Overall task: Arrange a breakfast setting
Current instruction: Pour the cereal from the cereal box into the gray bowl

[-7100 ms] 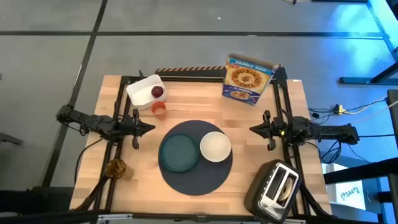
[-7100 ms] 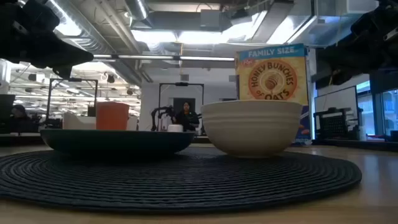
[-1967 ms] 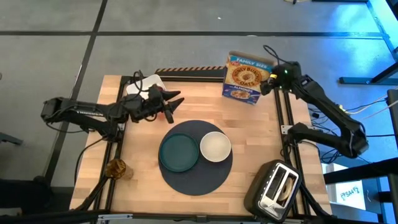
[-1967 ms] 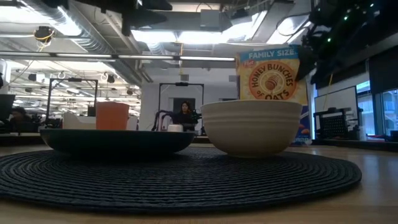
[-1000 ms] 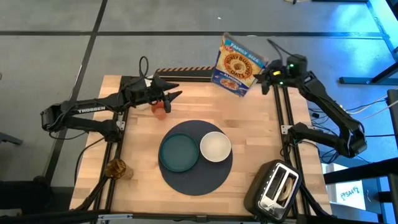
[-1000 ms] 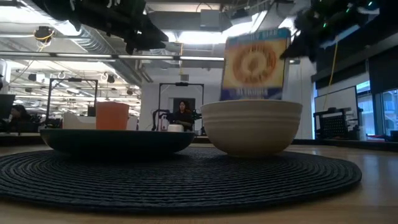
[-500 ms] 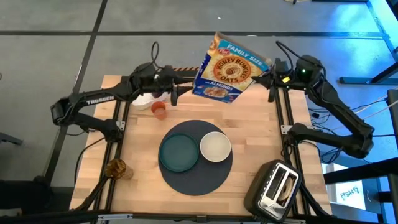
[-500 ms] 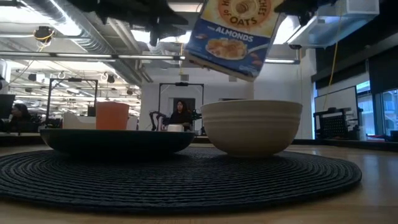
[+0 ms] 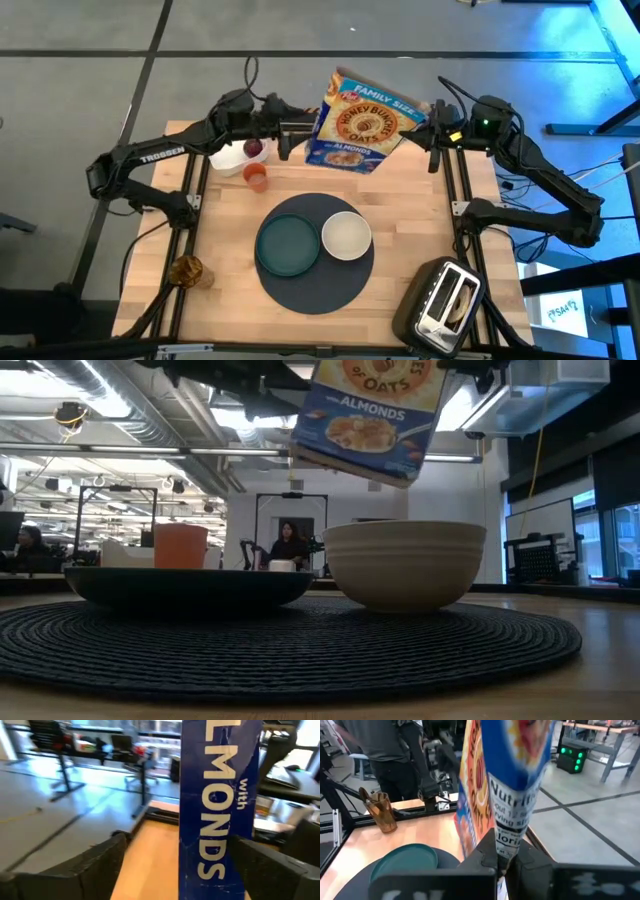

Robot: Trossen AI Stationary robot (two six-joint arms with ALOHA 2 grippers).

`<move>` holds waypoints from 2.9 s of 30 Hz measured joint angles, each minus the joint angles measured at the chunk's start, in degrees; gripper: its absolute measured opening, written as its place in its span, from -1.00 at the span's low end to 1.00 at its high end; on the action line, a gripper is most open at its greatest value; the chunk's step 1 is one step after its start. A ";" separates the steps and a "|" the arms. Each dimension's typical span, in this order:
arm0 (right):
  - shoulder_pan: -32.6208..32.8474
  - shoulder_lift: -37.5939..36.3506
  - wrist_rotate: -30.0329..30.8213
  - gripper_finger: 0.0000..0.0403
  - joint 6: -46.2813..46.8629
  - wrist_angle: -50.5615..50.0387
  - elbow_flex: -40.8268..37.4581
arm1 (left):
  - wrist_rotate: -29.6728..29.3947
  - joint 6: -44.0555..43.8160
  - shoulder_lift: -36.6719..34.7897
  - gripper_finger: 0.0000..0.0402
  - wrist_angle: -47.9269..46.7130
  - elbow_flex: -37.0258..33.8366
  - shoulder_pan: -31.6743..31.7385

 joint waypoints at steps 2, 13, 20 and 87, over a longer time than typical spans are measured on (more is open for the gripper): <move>0.36 -0.11 0.42 -1.00 0.46 1.09 0.01 | 2.78 -0.33 1.51 0.83 0.50 0.40 -0.45; 0.28 0.00 4.23 -1.00 2.57 1.96 0.07 | 8.66 -0.50 2.58 0.88 1.26 0.70 -2.38; 0.27 0.07 4.13 -1.00 2.66 4.40 0.07 | 4.71 -0.62 4.40 0.88 1.34 0.70 -3.41; 0.26 -5.78 23.92 0.06 17.13 0.94 0.02 | -40.52 81.07 -10.82 -0.98 -37.69 0.57 -25.06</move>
